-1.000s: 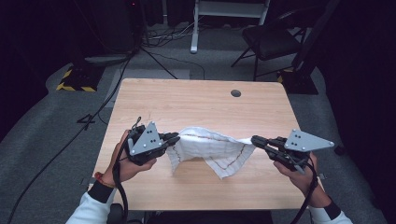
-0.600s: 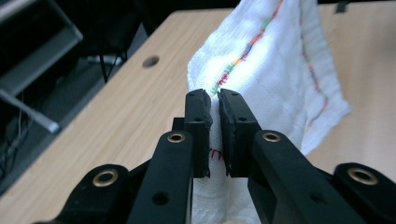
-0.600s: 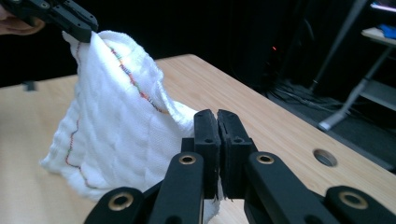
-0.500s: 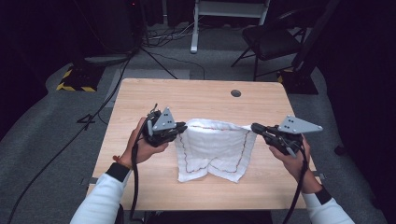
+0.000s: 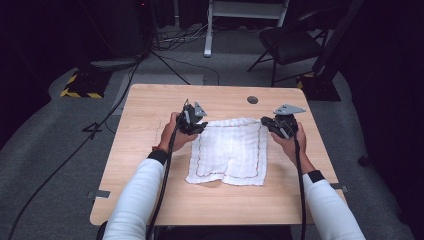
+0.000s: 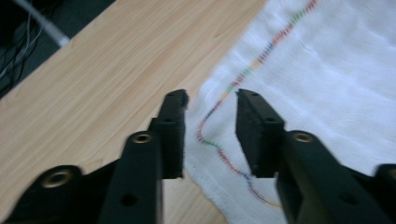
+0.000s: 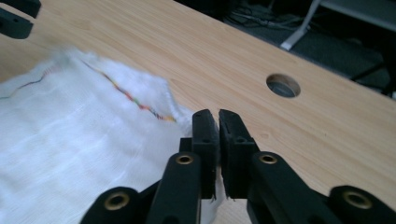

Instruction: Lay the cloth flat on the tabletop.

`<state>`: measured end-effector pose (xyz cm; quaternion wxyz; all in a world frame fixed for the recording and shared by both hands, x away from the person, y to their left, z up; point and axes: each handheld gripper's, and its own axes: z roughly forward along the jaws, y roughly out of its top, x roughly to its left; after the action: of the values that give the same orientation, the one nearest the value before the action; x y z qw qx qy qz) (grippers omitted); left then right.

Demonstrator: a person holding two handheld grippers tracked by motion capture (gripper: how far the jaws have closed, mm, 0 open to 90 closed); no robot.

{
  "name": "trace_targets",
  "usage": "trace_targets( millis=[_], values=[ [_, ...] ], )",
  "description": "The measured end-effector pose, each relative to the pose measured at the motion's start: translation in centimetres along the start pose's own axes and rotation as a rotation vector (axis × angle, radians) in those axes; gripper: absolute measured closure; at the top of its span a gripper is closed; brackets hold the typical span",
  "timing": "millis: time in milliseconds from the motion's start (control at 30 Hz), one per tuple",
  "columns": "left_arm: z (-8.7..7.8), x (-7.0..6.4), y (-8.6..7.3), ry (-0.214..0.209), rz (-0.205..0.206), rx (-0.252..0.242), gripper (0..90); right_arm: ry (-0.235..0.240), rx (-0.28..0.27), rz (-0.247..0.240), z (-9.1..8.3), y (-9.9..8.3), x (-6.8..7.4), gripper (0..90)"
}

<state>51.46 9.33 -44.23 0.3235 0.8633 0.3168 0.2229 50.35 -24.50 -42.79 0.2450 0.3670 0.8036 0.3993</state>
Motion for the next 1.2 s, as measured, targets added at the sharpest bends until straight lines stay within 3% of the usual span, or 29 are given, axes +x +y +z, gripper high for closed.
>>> trace_targets(
  millis=[67,100,233,367,433,567,633,700,833,900,967,1200],
  values=[
    [0.4,0.1,-0.2,0.001,-0.033,-0.010,45.8,-0.035,0.038,-0.009,0.9,-0.3,-0.2,72.0],
    [0.4,-0.1,-0.5,-0.014,-0.030,-0.014,40.6,-0.042,0.048,-0.010,1.1,-0.4,-0.2,68.0],
    [-0.3,-0.9,-1.4,-0.055,0.006,0.009,29.4,0.009,0.066,0.004,0.6,-1.3,0.1,52.2],
    [-1.8,-2.2,-2.8,-0.118,0.042,0.011,24.2,0.069,0.085,-0.033,-0.8,-2.4,1.9,43.0],
    [-2.5,-2.9,-3.7,-0.130,0.053,0.013,22.3,0.100,0.110,-0.091,-1.7,-3.2,3.4,39.1],
    [-3.3,-4.6,-5.6,-0.167,0.077,0.049,21.9,0.176,0.156,-0.151,-2.9,-4.9,5.9,36.0],
    [-3.5,-5.0,-6.0,-0.181,0.081,0.053,22.0,0.189,0.186,-0.192,-3.3,-5.7,7.0,34.5],
    [-3.8,-6.0,-7.1,-0.208,0.087,0.069,22.1,0.205,0.203,-0.205,-3.8,-6.6,7.6,34.2],
    [-3.9,-6.7,-8.1,-0.219,0.109,0.100,22.1,0.211,0.241,-0.209,-4.3,-8.0,7.9,33.0],
    [-3.9,-7.0,-8.5,-0.226,0.111,0.110,22.4,0.192,0.267,-0.227,-4.4,-8.6,8.0,31.9],
    [-4.1,-7.1,-8.7,-0.233,0.094,0.110,23.5,0.198,0.263,-0.203,-4.6,-9.0,7.8,32.0],
    [-5.1,-7.8,-9.5,-0.191,0.113,0.102,23.5,0.202,0.263,-0.155,-5.7,-10.3,6.2,30.3]
  ],
)
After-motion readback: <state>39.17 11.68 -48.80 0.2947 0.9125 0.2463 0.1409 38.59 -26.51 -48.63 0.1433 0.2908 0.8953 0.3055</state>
